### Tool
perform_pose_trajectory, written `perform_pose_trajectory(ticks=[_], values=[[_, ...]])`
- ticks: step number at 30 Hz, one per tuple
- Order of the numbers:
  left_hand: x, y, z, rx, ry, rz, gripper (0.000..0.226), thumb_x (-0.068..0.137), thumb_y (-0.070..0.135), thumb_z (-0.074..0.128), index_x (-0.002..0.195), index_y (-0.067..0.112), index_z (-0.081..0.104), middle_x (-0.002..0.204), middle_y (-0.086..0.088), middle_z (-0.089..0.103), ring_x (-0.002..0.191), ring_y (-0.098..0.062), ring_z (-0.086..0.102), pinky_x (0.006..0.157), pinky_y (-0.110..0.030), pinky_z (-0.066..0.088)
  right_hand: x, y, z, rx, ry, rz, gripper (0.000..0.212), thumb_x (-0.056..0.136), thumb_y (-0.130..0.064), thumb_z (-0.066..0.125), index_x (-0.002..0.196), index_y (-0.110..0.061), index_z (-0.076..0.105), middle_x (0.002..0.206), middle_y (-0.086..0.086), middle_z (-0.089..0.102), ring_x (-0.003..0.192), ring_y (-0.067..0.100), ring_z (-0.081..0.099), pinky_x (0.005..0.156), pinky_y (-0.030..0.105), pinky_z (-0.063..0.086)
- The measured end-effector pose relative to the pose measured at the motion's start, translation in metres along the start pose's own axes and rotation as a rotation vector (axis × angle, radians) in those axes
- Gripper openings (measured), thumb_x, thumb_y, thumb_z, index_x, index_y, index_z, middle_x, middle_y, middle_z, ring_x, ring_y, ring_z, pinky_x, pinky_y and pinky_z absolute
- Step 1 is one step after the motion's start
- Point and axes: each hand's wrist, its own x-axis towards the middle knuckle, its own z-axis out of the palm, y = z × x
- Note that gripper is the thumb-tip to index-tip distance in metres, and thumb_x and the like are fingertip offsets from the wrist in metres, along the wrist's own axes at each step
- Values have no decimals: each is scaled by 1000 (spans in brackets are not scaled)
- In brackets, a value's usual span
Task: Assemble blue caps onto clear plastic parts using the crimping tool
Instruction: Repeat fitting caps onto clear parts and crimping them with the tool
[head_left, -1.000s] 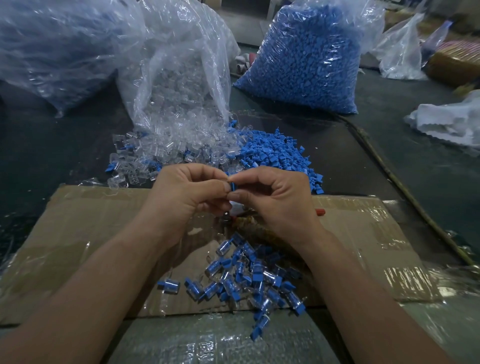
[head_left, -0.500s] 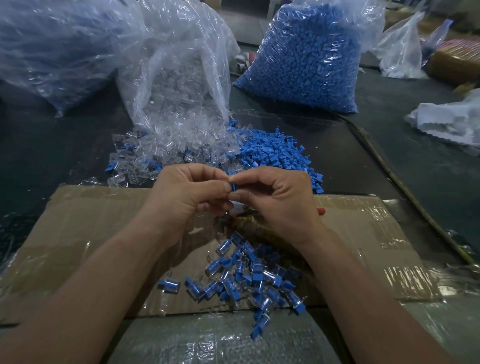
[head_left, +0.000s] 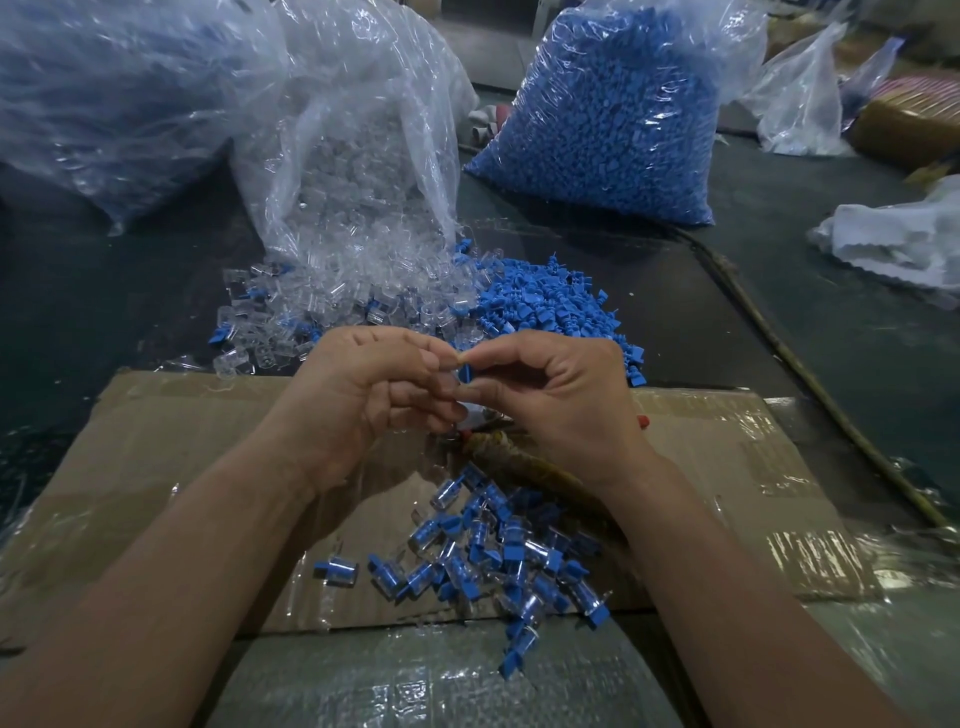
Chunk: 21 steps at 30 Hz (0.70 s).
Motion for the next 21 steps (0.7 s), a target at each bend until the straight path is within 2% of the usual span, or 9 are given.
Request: perform_pose_trajectory(ticks=[4,8,11,13,16,18,21], values=[[-1,0,3,42,25,-13,14,52,8,67,65,6,64,57,-9,65,46,-17,62,45,-20,51,0,2,1,-11,-5,-7,25,69,-4,73,93,-7,70,82,-6,66,76,4,66,71,17,54],[-2,-2,4,60,56,-8,13,51,7,66,63,6,64,56,-9,65,45,-15,61,44,-18,50,0,3,3,-34,-17,-17,26,68,-5,75,93,-7,70,81,-8,66,76,2,65,70,14,52],[-1,-3,5,37,78,8,12,52,7,66,64,6,63,54,-8,64,45,-14,61,45,-18,50,1,1,-2,-36,-93,106,33,66,-20,77,98,-15,70,83,-16,66,79,0,64,74,16,52],[0,-3,3,2,108,24,9,53,7,66,62,7,64,55,-7,64,47,-14,61,45,-19,50,5,4,-14,-151,-169,249,40,62,-33,77,100,-28,66,85,-25,61,84,-11,59,76,10,47],[3,-3,-3,-39,160,39,11,53,7,66,63,8,64,56,-6,64,50,-16,63,46,-20,51,10,9,-37,-331,-344,380,38,63,-35,79,93,-43,57,85,-31,55,80,-20,50,70,4,36],[3,-3,-4,-41,170,46,11,53,7,67,64,8,63,55,-5,64,49,-15,64,46,-19,51,9,10,-47,-396,-469,438,41,62,-37,79,93,-44,52,87,-30,51,81,-17,48,65,5,33],[4,-3,-4,-35,168,51,13,52,8,67,64,8,63,55,-5,64,49,-16,63,45,-19,51,6,12,-51,-456,-634,502,51,61,-37,81,104,-40,53,98,-24,49,92,-5,47,75,16,38]])
